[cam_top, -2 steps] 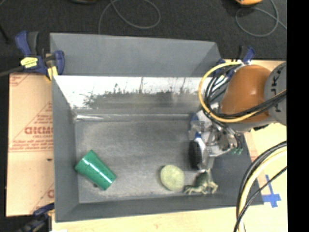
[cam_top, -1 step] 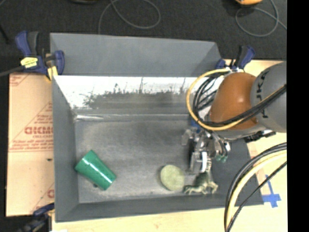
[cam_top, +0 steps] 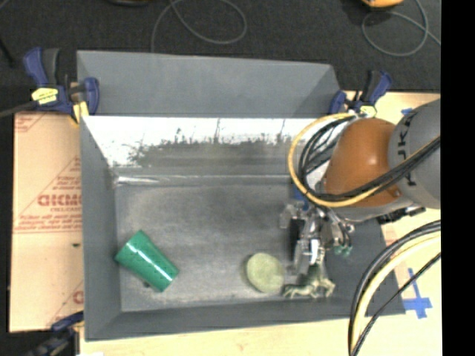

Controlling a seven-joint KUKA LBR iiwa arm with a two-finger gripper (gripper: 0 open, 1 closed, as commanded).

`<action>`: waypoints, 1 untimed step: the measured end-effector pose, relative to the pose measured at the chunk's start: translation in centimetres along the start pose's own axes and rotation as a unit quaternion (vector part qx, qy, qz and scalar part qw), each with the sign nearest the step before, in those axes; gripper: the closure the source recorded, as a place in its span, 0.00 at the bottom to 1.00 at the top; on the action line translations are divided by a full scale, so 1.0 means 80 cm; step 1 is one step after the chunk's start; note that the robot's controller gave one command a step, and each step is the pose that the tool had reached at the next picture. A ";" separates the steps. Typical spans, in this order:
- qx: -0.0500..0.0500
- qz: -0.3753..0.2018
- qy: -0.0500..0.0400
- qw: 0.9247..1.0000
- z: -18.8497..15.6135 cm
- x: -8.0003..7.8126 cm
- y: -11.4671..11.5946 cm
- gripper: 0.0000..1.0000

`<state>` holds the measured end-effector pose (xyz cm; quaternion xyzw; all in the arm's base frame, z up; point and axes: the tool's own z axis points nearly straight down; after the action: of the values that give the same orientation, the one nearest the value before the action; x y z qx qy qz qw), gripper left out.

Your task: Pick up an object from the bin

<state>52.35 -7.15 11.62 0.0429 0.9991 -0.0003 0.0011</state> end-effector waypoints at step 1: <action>0.000 0.014 -0.001 1.000 0.054 0.043 0.020 0.00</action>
Offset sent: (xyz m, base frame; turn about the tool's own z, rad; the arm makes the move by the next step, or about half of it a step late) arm -0.0393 0.0223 -0.0462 0.2232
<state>49.09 -5.26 7.32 0.0573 0.9984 -0.0007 0.0019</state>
